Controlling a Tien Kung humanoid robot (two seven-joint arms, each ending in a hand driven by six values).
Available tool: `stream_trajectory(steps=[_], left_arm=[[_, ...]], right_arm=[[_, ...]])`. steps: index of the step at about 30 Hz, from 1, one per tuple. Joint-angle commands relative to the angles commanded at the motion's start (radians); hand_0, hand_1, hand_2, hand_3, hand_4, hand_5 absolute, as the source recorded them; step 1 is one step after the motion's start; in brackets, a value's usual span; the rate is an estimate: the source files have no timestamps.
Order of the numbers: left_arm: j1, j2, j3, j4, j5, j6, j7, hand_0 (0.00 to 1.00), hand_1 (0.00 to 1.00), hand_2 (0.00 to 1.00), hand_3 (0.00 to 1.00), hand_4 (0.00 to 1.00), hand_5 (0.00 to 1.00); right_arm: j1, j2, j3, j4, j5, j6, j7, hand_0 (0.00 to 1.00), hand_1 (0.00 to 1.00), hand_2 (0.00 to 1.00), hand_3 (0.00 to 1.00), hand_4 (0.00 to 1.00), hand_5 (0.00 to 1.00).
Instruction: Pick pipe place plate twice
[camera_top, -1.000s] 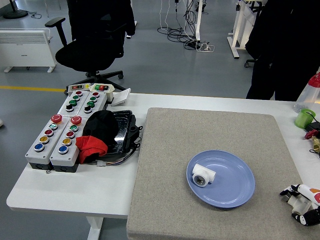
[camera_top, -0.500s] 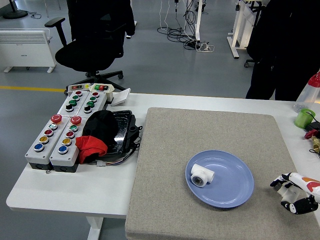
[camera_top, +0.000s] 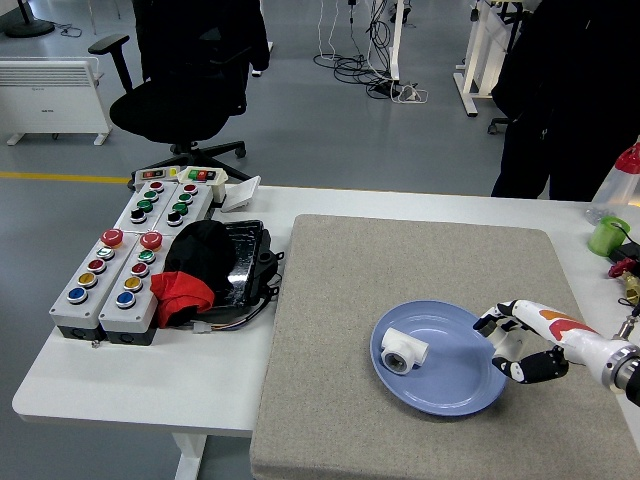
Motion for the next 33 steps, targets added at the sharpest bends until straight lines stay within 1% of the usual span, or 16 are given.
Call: stream_trajectory(steps=[2,4,5,7,10,11,14,20,22,24,25,26,28,29,32,33], left_arm=[[0.0,0.0,0.004,-0.001,-0.004,-0.001,0.001,0.653,0.632,0.634,0.556,0.386,0.998],[-0.001,0.001,0.008,-0.002,-0.011,0.0,0.002,0.653,0.632,0.634,0.556,0.386,0.998],[-0.001,0.001,0.009,-0.002,-0.013,0.001,0.002,0.653,0.633,0.635,0.555,0.387,0.998],[-0.002,0.001,0.011,-0.002,-0.015,0.001,0.001,0.653,0.633,0.635,0.555,0.387,0.998],[-0.004,0.003,0.014,-0.001,-0.018,0.002,0.0,0.653,0.633,0.635,0.555,0.387,0.998],[-0.004,0.003,0.014,-0.001,-0.02,0.003,-0.001,0.653,0.633,0.635,0.556,0.387,0.998],[-0.004,0.003,0.013,0.0,-0.019,0.004,-0.003,0.653,0.633,0.635,0.556,0.387,0.998],[-0.002,0.001,0.007,0.0,-0.01,0.001,-0.001,0.653,0.633,0.634,0.555,0.387,0.998],[-0.001,0.0,0.005,-0.001,-0.008,0.001,-0.001,0.653,0.633,0.634,0.555,0.387,0.998],[0.0,0.0,0.004,-0.001,-0.006,0.001,0.0,0.654,0.633,0.634,0.554,0.387,0.998],[0.001,0.0,0.003,-0.001,-0.004,0.0,0.0,0.654,0.633,0.634,0.554,0.387,0.998],[0.001,0.0,0.003,-0.001,-0.002,-0.001,0.0,0.654,0.633,0.634,0.554,0.387,0.998],[0.002,0.0,0.003,-0.002,-0.001,-0.001,0.001,0.654,0.633,0.634,0.554,0.387,0.998],[0.002,0.0,0.003,-0.002,0.0,-0.001,0.001,0.654,0.633,0.634,0.555,0.387,0.998],[0.005,0.0,0.002,-0.002,0.0,0.0,0.001,0.654,0.633,0.634,0.555,0.387,0.998],[0.006,-0.001,0.0,-0.002,0.003,-0.001,0.001,0.654,0.633,0.634,0.555,0.387,0.998]], right_arm=[[0.032,0.03,-0.048,-0.022,-0.001,-0.008,-0.002,0.367,0.469,0.574,0.631,0.53,0.006],[0.05,0.048,-0.09,-0.045,0.004,-0.011,-0.012,0.367,0.469,0.574,0.631,0.53,0.006],[0.055,0.052,-0.104,-0.052,0.011,-0.008,-0.023,0.757,0.763,0.864,0.871,0.713,0.208],[0.061,0.058,-0.12,-0.061,0.014,-0.001,-0.043,0.757,0.763,0.864,0.871,0.713,0.208],[0.065,0.062,-0.129,-0.07,0.025,-0.009,-0.056,0.757,0.763,0.864,0.871,0.713,0.208],[0.066,0.063,-0.13,-0.071,0.022,-0.021,-0.052,0.978,0.951,0.998,0.998,0.811,0.328],[0.068,0.065,-0.125,-0.071,0.017,-0.041,-0.047,0.978,0.951,0.998,0.998,0.811,0.328],[0.06,0.067,-0.11,-0.07,0.01,-0.042,-0.063,0.998,0.966,0.998,0.998,0.832,0.337],[0.046,0.066,-0.092,-0.067,0.01,-0.061,-0.048,0.998,0.966,0.998,0.998,0.832,0.337],[0.03,0.067,-0.064,-0.066,0.014,-0.093,-0.024,0.992,0.956,0.998,0.998,0.812,0.32],[0.018,0.069,-0.042,-0.067,0.019,-0.119,-0.005,0.992,0.956,0.998,0.998,0.812,0.32],[0.002,0.071,-0.018,-0.072,0.042,-0.148,0.018,0.992,0.956,0.998,0.998,0.812,0.32],[-0.024,0.078,0.037,-0.083,0.108,-0.229,0.068,0.992,0.956,0.998,0.998,0.812,0.32],[-0.031,0.08,0.052,-0.087,0.129,-0.263,0.082,0.951,0.929,0.998,0.998,0.745,0.273],[-0.08,0.097,0.171,-0.117,0.259,-0.386,0.207,0.951,0.929,0.998,0.998,0.745,0.273],[-0.094,0.102,0.209,-0.126,0.304,-0.405,0.248,0.951,0.929,0.998,0.998,0.745,0.273]])
